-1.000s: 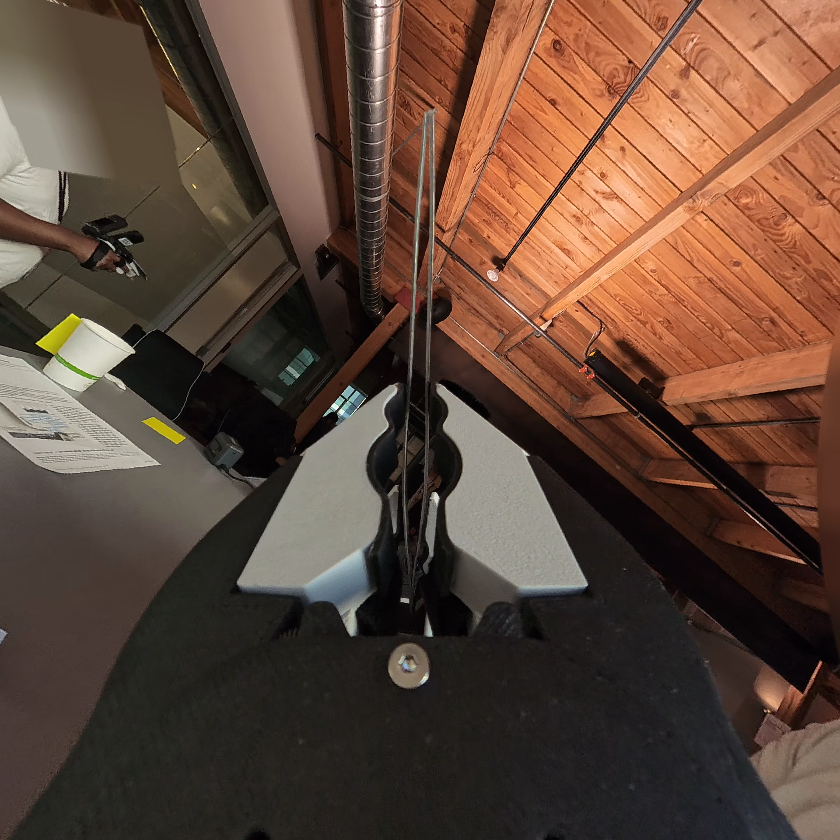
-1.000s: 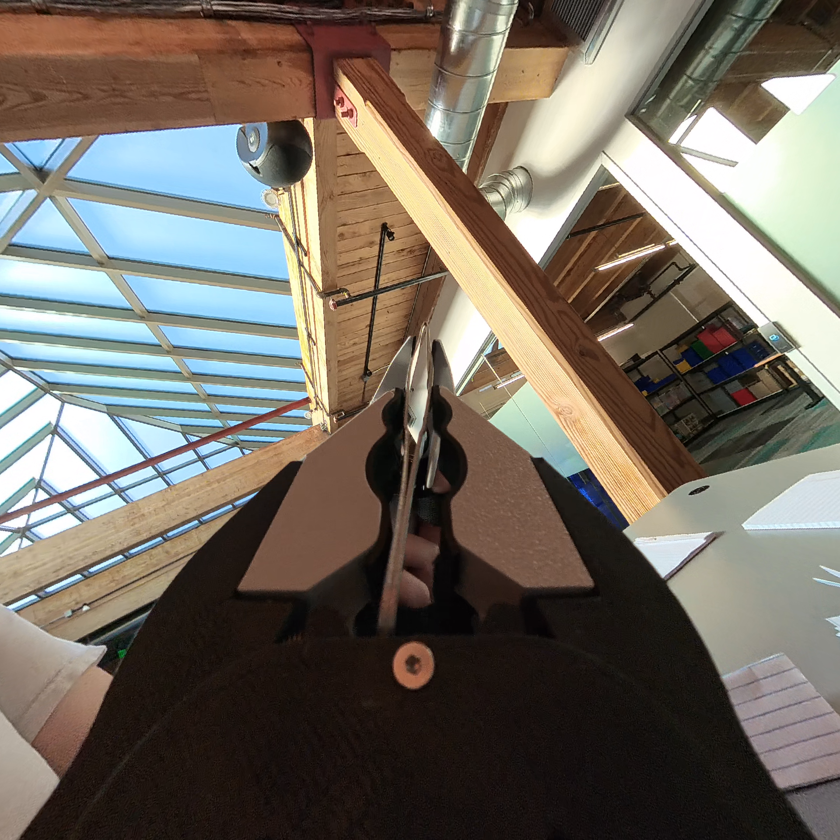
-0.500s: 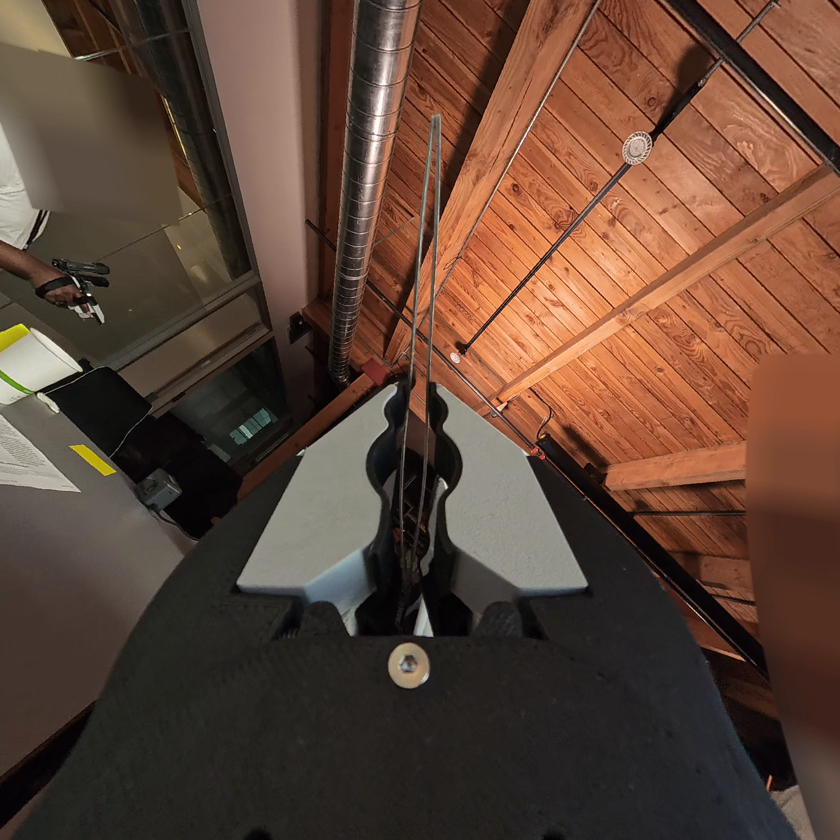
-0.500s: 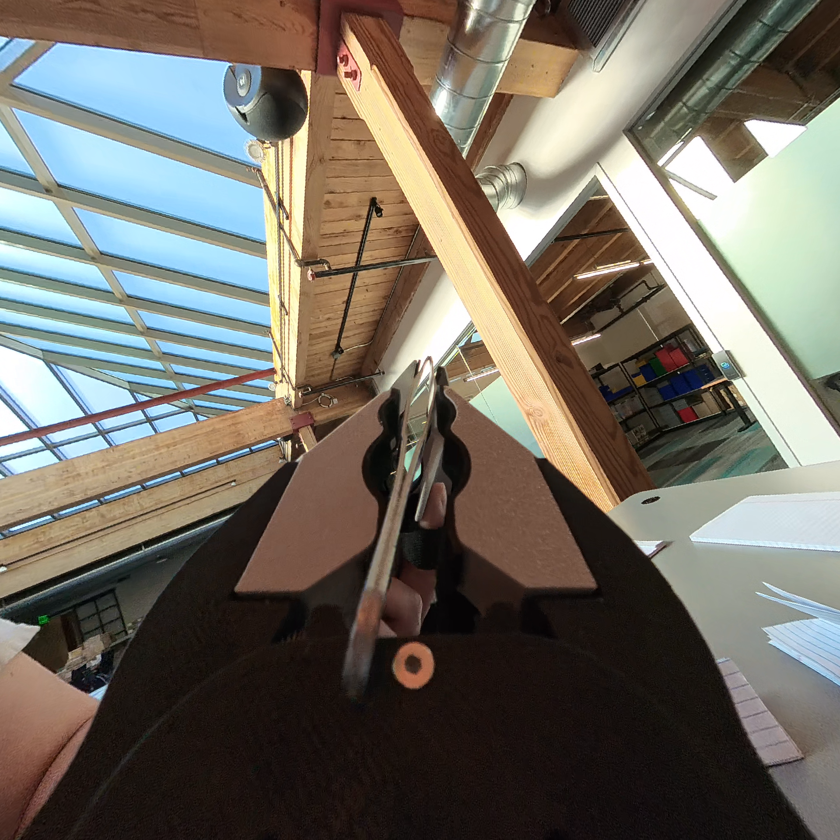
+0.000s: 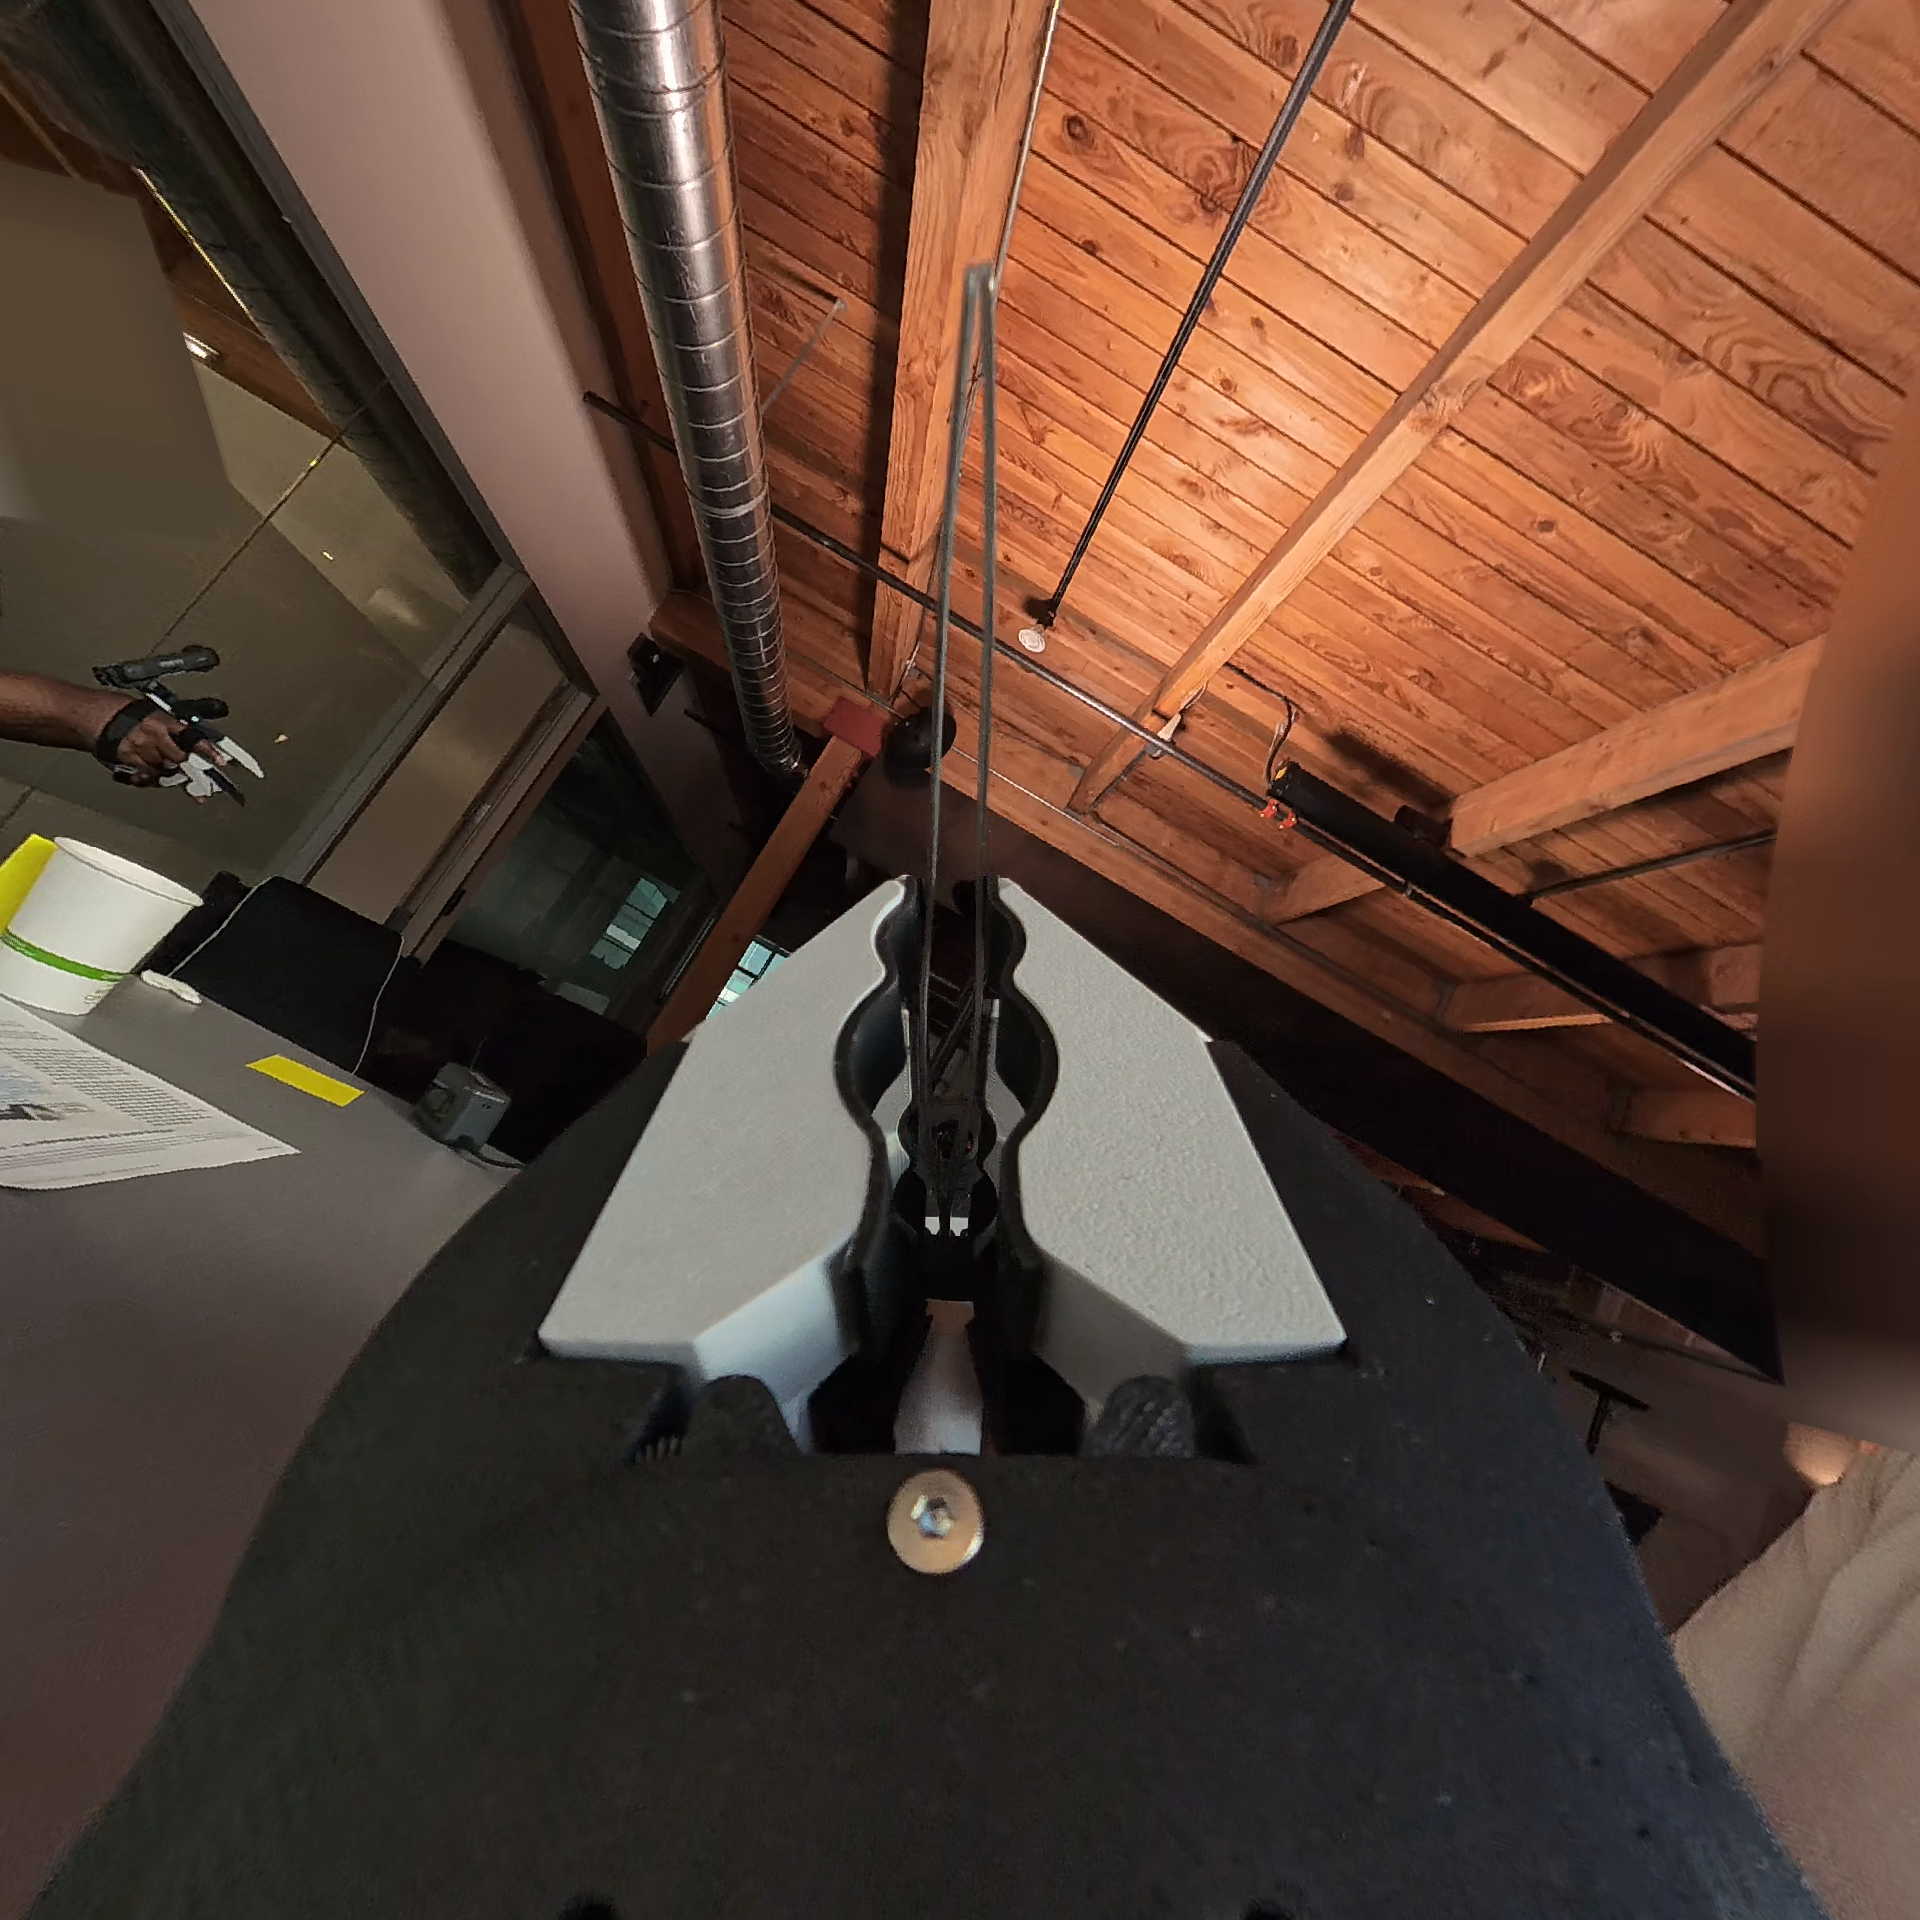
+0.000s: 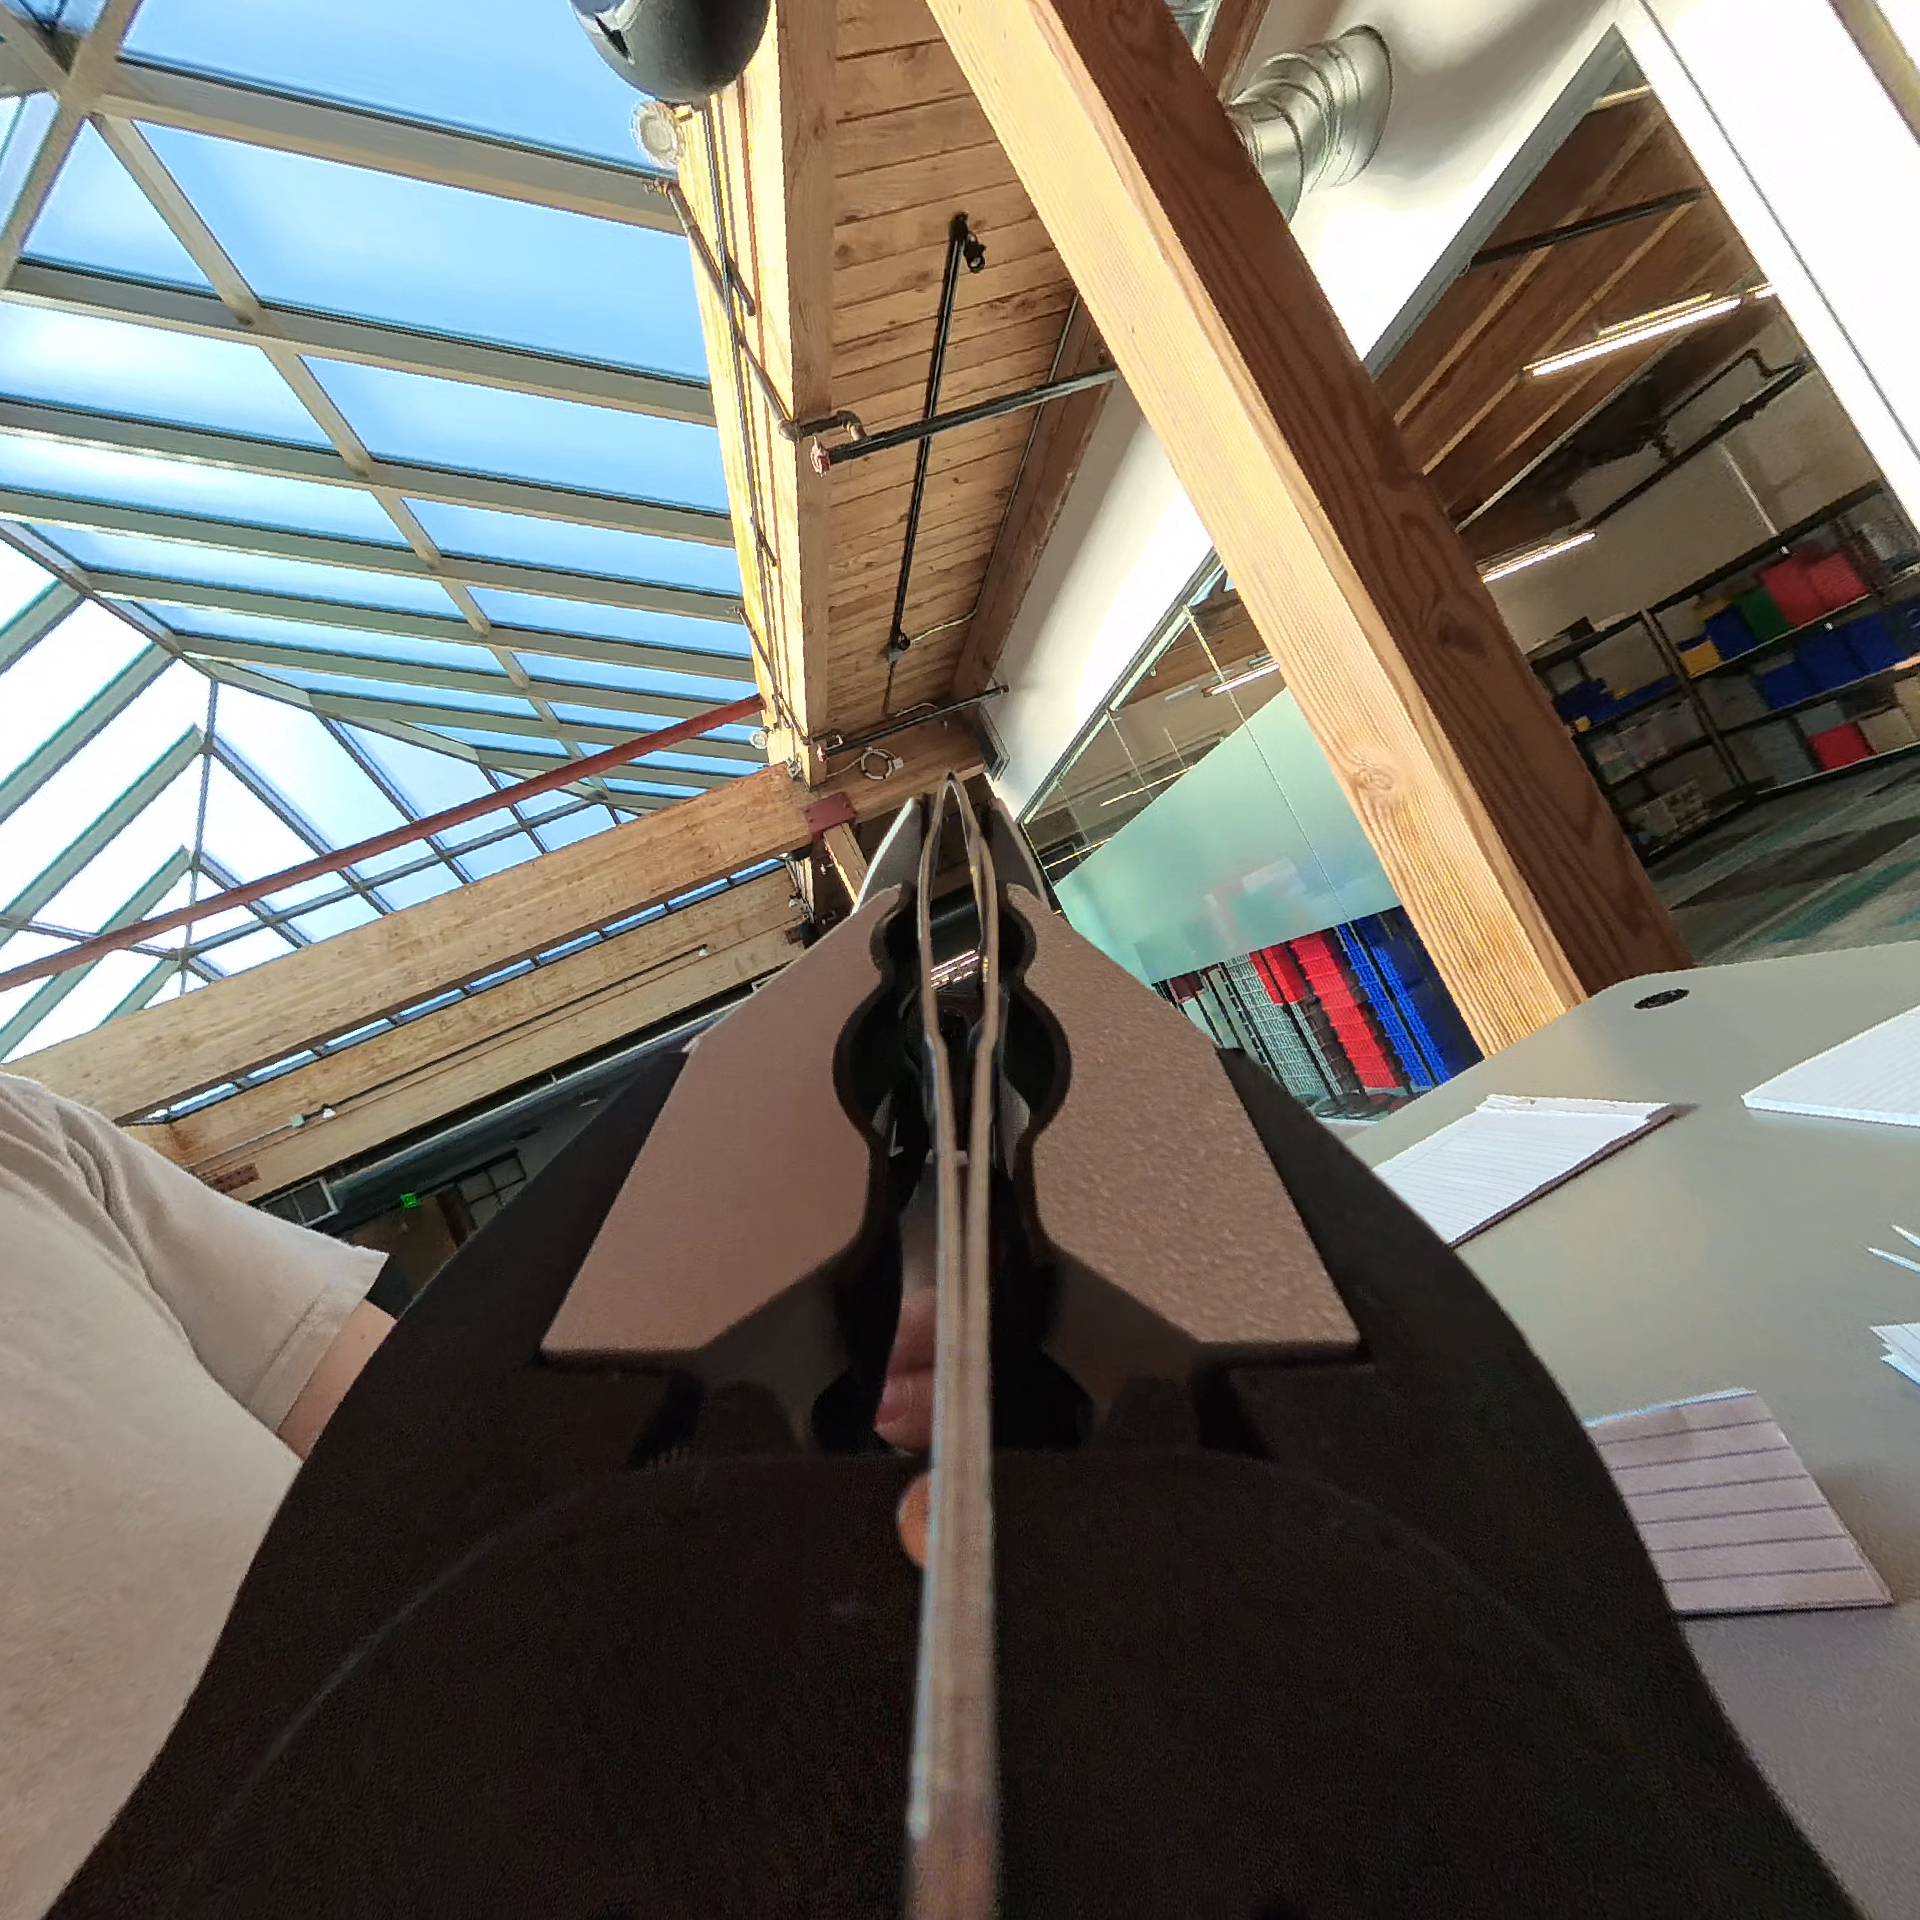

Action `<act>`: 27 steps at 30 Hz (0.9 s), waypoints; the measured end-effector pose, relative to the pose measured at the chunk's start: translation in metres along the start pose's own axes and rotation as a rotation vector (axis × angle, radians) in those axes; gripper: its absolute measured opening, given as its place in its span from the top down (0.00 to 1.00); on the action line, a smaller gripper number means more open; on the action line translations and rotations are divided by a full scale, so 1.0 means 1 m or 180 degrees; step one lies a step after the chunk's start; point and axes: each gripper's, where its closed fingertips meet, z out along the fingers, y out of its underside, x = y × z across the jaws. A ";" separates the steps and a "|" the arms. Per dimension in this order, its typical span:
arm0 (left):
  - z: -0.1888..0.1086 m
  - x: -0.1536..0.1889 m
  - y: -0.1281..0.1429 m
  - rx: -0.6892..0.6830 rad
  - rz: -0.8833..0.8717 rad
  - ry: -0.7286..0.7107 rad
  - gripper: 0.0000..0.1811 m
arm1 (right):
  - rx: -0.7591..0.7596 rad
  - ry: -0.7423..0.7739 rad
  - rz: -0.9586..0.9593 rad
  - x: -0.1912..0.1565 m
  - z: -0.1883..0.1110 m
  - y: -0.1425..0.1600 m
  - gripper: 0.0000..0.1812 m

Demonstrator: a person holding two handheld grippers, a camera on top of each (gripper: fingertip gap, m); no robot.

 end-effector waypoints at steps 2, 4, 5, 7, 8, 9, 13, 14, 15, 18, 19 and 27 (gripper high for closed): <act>0.002 0.000 0.003 -0.0120 -0.0008 0.0035 0.95 | -0.0036 0.0004 -0.0043 0.000 -0.003 -0.002 0.94; 0.002 0.000 0.006 -0.0286 -0.0136 0.0112 0.94 | -0.0107 0.0028 -0.0144 0.000 -0.007 -0.002 0.94; 0.001 0.000 0.007 -0.0353 -0.0147 0.0144 0.93 | -0.0144 0.0035 -0.0205 0.000 -0.008 -0.001 0.93; -0.003 0.001 -0.001 -0.0303 -0.0076 0.0162 0.93 | -0.0152 0.0066 -0.0394 -0.002 -0.012 -0.003 0.93; -0.006 0.001 -0.008 -0.0225 -0.0042 0.0144 0.92 | -0.0142 0.0100 -0.0471 -0.002 -0.014 -0.005 0.93; -0.009 0.000 -0.014 -0.0202 -0.0010 0.0131 0.93 | -0.0132 0.0108 -0.0514 -0.002 -0.016 -0.007 0.92; -0.010 0.001 -0.008 -0.0584 0.0200 0.0146 0.92 | -0.0201 0.0043 -0.0553 -0.002 -0.024 -0.009 0.92; -0.009 0.003 -0.006 -0.0644 0.0258 0.0172 0.92 | -0.0199 0.0002 -0.0537 -0.004 -0.025 -0.010 0.92; -0.007 0.005 -0.005 -0.0695 0.0301 0.0189 0.93 | -0.0195 -0.0028 -0.0520 -0.004 -0.026 -0.011 0.92; -0.004 0.007 -0.001 -0.0827 0.0392 0.0218 0.96 | -0.0203 -0.0093 -0.0555 -0.006 -0.029 -0.015 0.93; -0.004 0.008 0.000 -0.0850 0.0407 0.0229 0.96 | -0.0212 -0.0113 -0.0557 -0.006 -0.030 -0.016 0.93; -0.002 0.004 0.015 -0.0975 0.0378 0.0253 0.97 | -0.0270 -0.0136 -0.0563 -0.005 -0.032 -0.019 0.93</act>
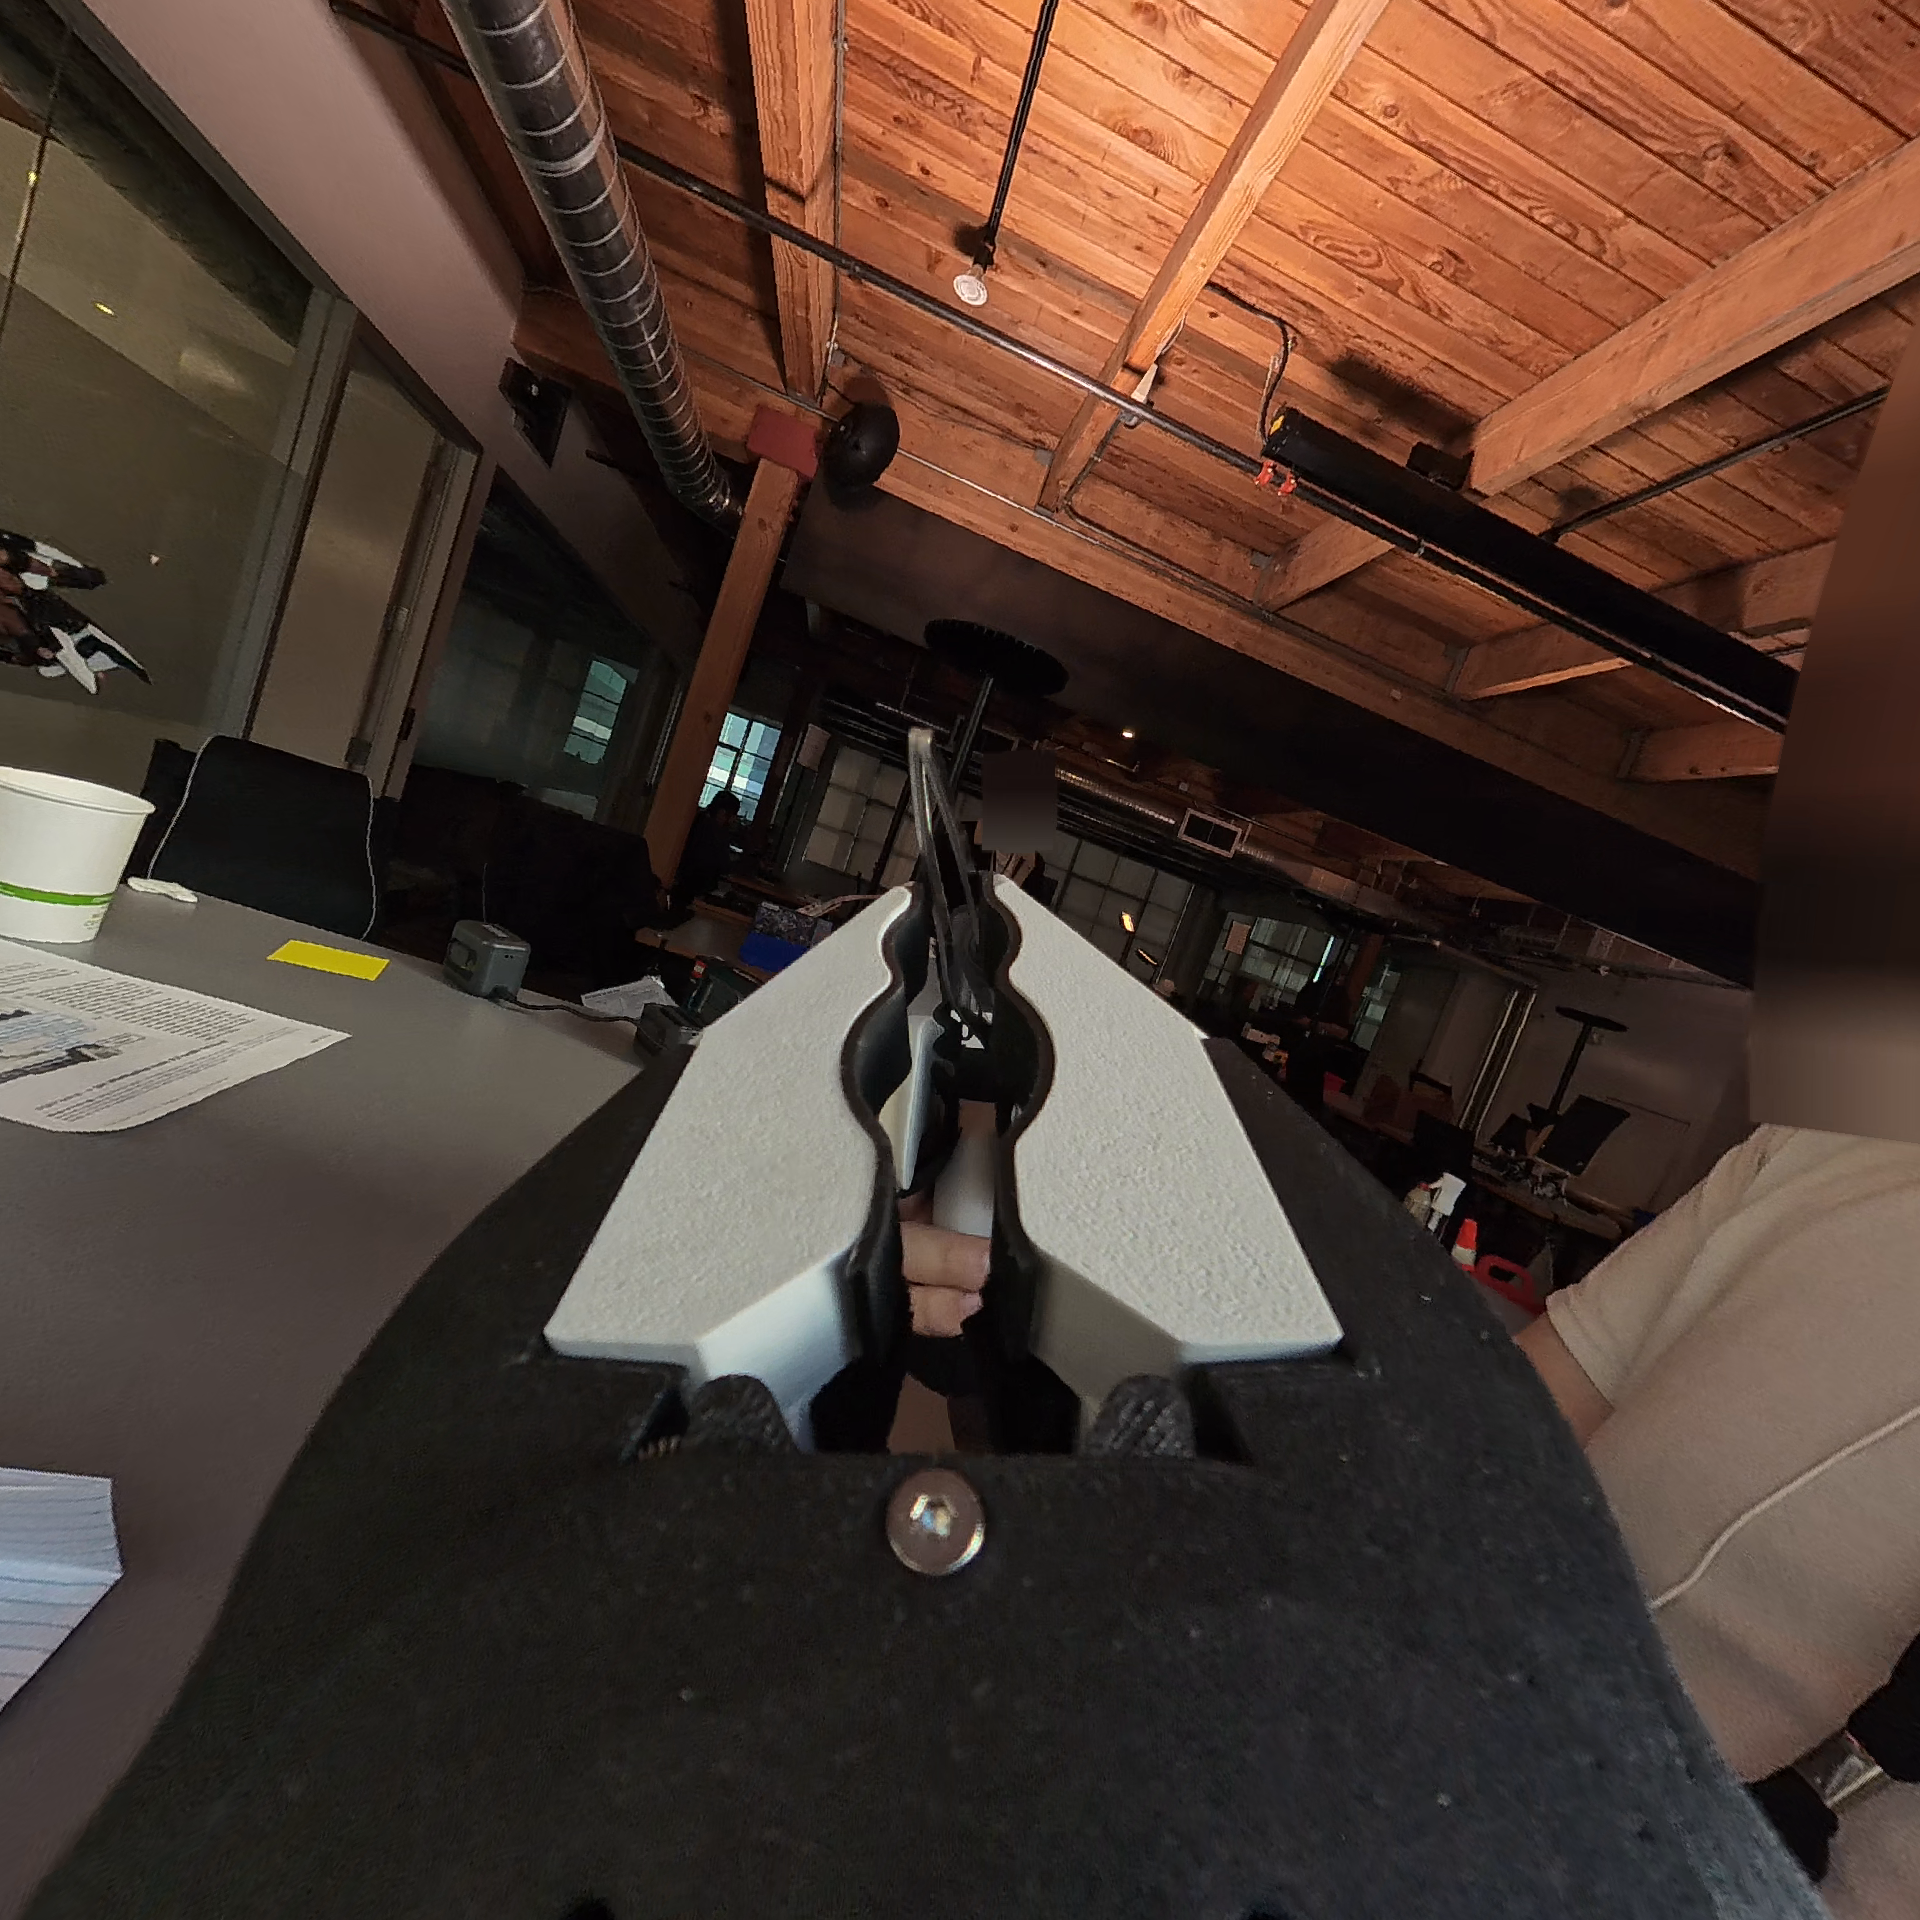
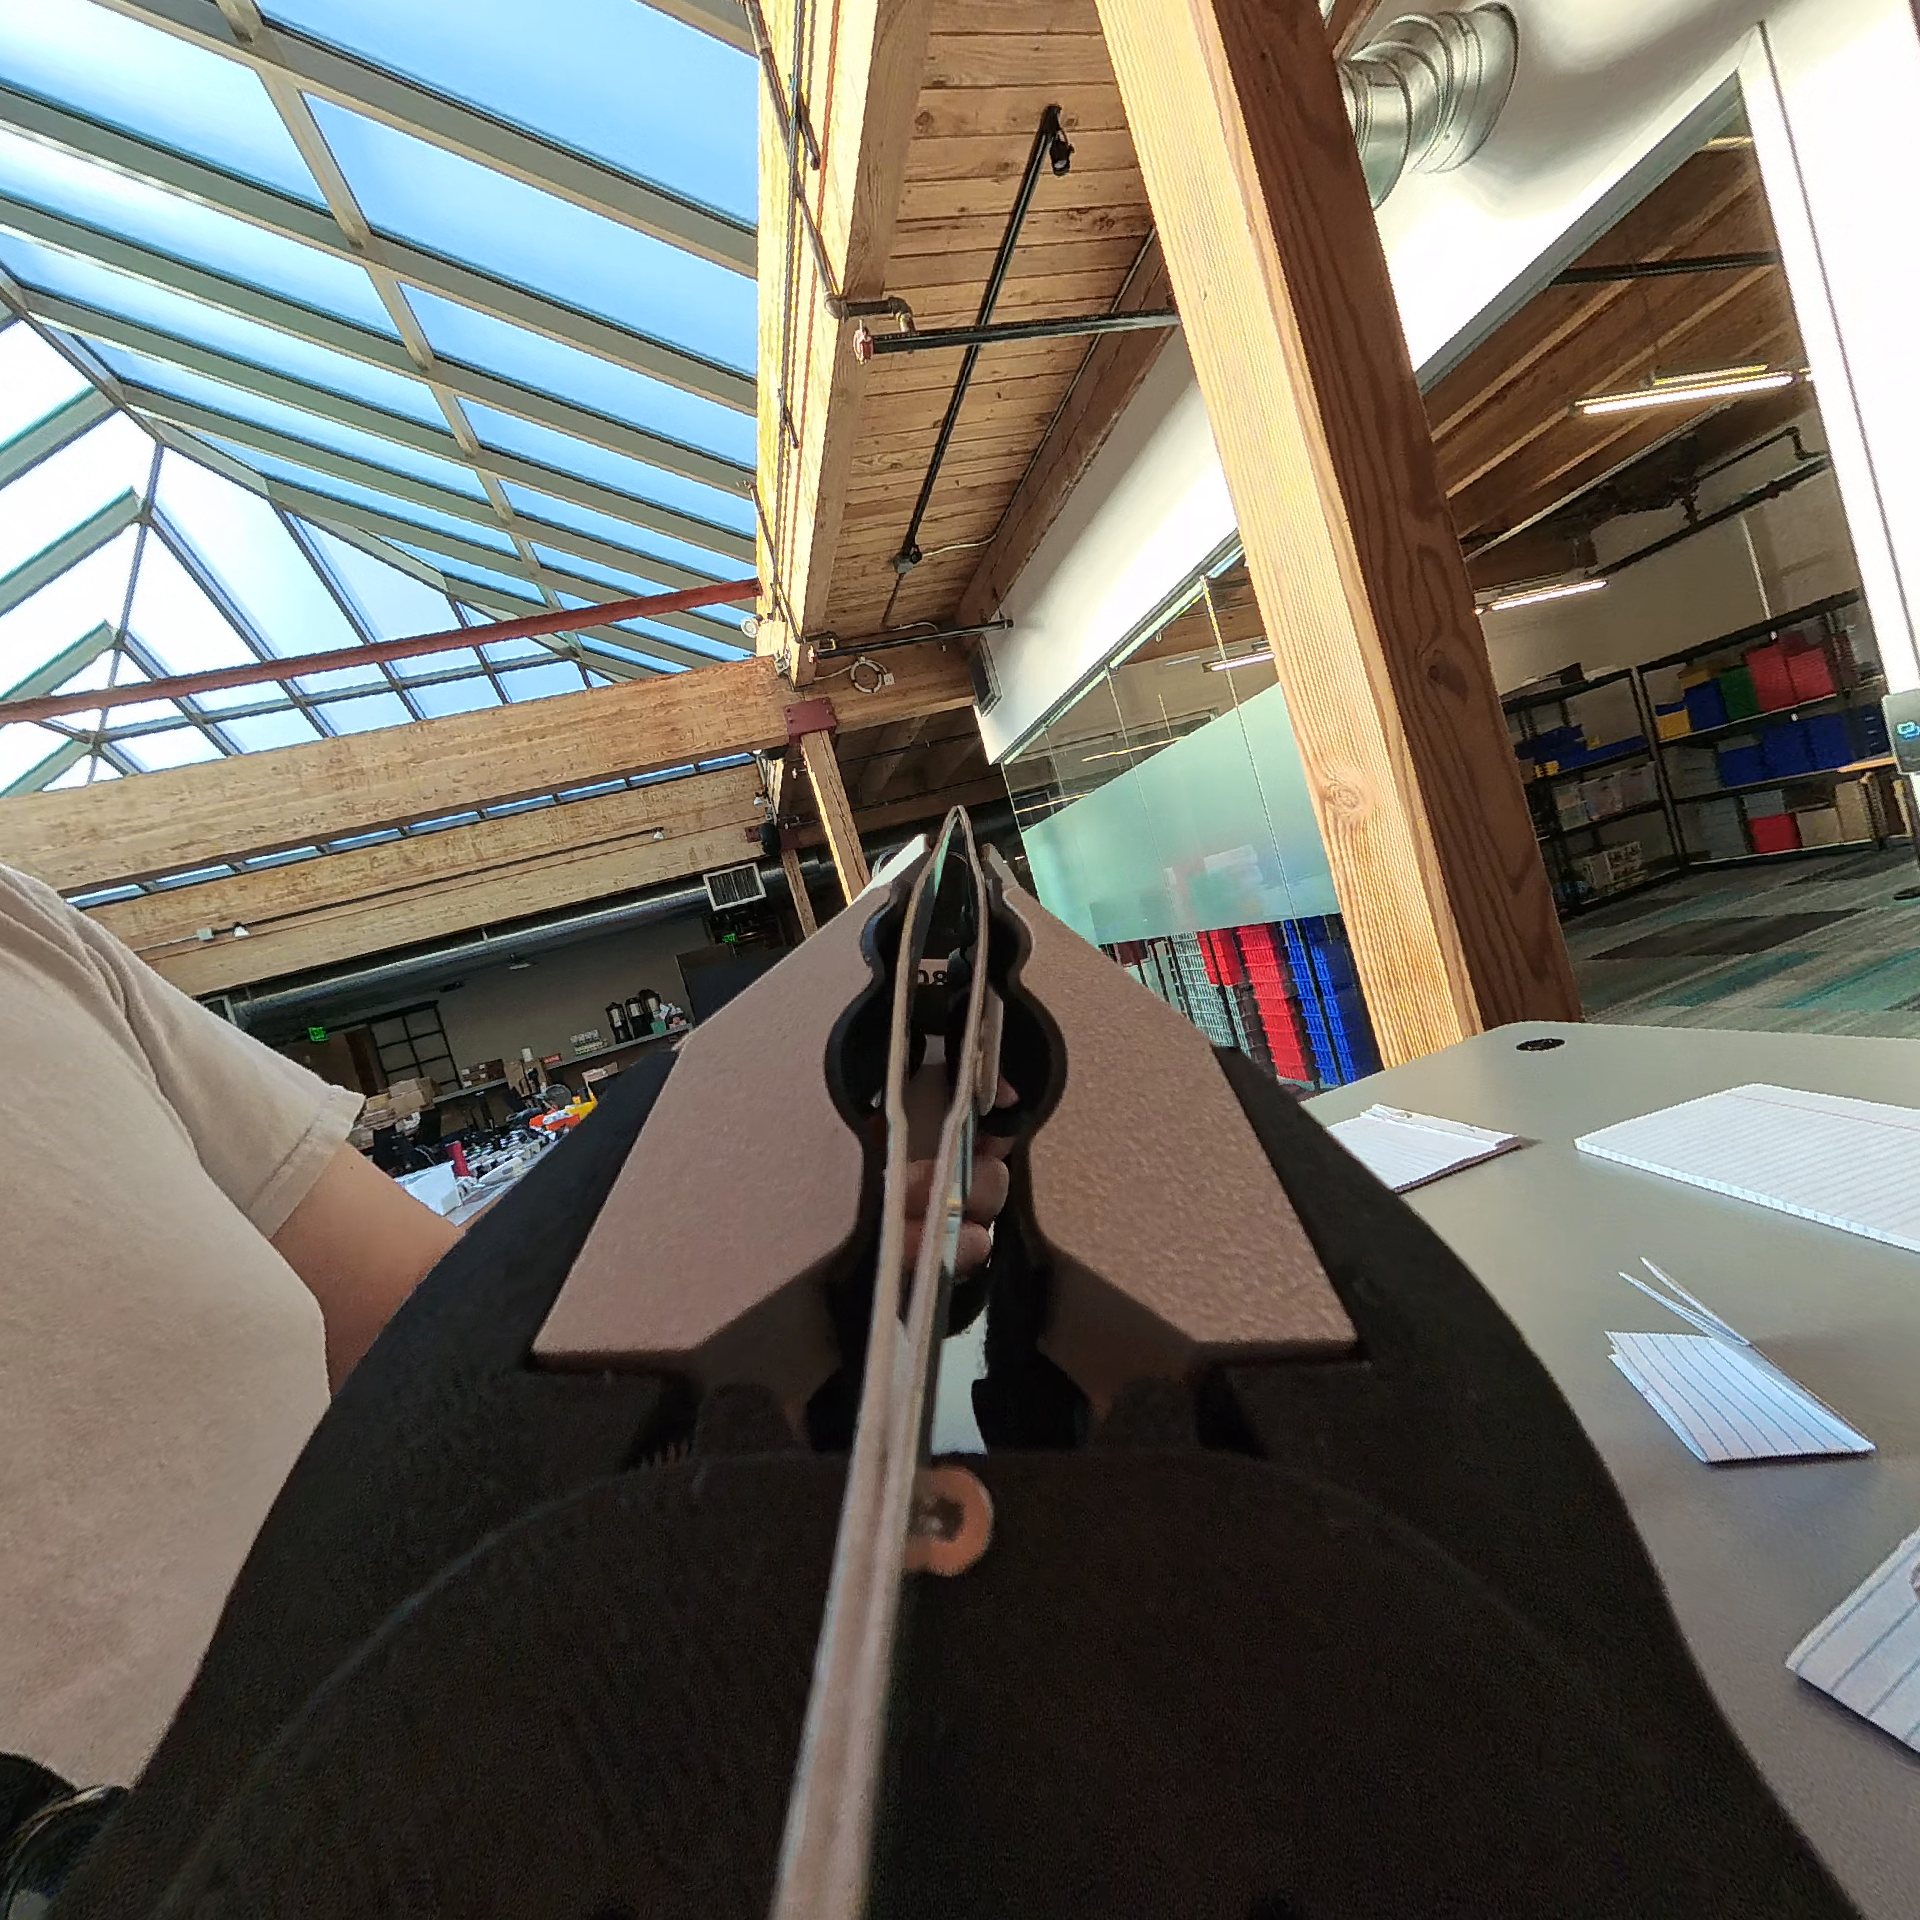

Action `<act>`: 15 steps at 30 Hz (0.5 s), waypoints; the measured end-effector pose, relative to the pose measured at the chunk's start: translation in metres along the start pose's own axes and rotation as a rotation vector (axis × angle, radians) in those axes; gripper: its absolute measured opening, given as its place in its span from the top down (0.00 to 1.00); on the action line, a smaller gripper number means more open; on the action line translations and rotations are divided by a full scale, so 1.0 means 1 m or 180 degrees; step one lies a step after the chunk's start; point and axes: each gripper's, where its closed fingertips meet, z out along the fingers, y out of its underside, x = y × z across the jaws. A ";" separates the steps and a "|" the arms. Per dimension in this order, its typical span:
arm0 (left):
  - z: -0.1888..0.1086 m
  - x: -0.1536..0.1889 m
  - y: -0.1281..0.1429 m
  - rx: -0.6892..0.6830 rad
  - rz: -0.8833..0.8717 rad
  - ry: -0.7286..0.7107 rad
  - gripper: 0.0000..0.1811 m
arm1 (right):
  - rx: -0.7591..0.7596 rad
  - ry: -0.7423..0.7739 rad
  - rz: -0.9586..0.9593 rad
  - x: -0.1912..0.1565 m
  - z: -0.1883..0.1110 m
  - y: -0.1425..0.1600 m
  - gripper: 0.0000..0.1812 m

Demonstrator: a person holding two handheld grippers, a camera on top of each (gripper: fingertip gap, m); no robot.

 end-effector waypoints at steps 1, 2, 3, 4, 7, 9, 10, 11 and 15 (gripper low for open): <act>0.000 -0.001 0.001 0.0015 -0.0040 0.0003 0.97 | -0.0022 0.0007 -0.0023 0.001 -0.001 0.000 0.93; 0.000 -0.002 0.002 0.0024 -0.0086 0.0003 0.96 | -0.0055 0.0021 -0.0074 0.001 -0.001 0.001 0.93; 0.000 -0.003 0.002 0.0028 -0.0124 0.0004 0.96 | -0.0093 0.0032 -0.0134 0.002 -0.002 0.002 0.92; 0.000 -0.004 0.002 0.0034 -0.0147 0.0012 0.96 | -0.0109 0.0046 -0.0197 0.002 -0.002 0.002 0.92; 0.001 -0.004 0.003 0.0060 -0.0147 0.0033 0.96 | -0.0158 0.0116 -0.0374 0.002 -0.002 0.001 0.93; 0.000 -0.003 0.003 0.0063 -0.0134 0.0047 0.96 | -0.0162 0.0098 -0.0392 0.001 -0.002 0.002 0.93; 0.000 -0.004 0.005 0.0049 -0.0134 0.0042 0.96 | -0.0169 0.0092 -0.0368 0.001 -0.003 0.002 0.93; 0.000 -0.005 0.007 0.0035 -0.0132 0.0034 0.96 | -0.0184 0.0099 -0.0350 0.002 -0.004 0.004 0.93; -0.002 -0.004 0.012 0.0059 -0.0157 0.0067 0.96 | -0.0279 0.0094 -0.0272 0.001 -0.003 0.008 0.93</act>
